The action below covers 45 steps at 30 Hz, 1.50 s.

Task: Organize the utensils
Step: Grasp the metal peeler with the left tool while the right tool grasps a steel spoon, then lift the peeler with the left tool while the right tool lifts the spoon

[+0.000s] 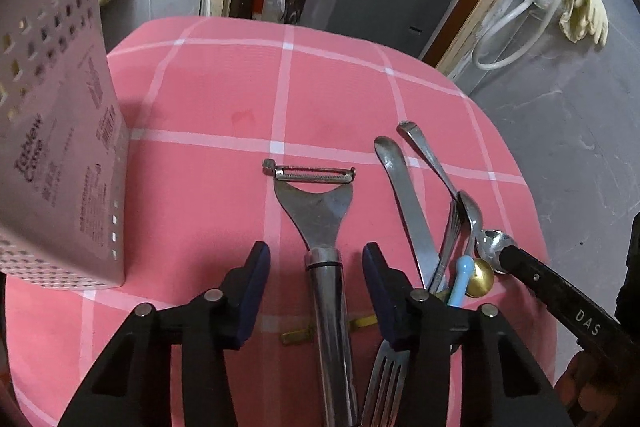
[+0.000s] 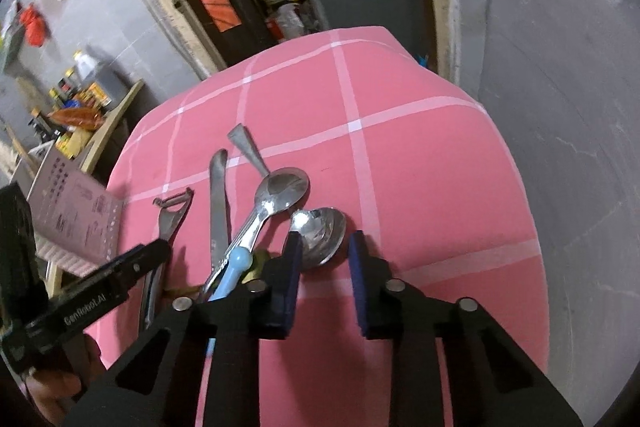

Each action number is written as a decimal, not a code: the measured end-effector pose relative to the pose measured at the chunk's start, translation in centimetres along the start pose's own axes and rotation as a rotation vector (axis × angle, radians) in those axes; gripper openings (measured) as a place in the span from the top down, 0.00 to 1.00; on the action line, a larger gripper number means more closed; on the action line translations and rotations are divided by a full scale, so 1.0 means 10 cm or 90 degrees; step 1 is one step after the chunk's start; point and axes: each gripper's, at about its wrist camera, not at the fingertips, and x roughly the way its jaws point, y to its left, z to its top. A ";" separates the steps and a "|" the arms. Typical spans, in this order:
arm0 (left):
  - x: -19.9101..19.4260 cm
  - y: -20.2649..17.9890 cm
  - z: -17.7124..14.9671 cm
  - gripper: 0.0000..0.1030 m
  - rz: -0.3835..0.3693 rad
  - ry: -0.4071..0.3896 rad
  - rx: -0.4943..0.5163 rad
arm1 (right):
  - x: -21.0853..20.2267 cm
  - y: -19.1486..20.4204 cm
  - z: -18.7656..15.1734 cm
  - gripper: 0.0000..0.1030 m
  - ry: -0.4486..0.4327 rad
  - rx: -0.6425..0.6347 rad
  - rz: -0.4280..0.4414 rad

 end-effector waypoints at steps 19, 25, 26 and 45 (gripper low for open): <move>-0.13 0.03 0.03 0.83 -0.028 0.025 0.005 | -0.35 0.04 0.17 0.97 -0.108 0.014 -0.070; -0.35 -0.04 0.09 0.83 -0.043 -0.007 0.011 | -0.59 0.11 0.33 0.97 -0.155 -0.045 -0.111; -0.39 -0.06 0.08 0.83 -0.044 -0.016 0.015 | -0.64 0.11 0.34 0.97 -0.160 -0.053 -0.115; -1.31 -0.05 0.28 0.83 -0.084 -0.177 0.028 | -1.58 0.68 0.59 0.97 -0.299 -0.201 -0.173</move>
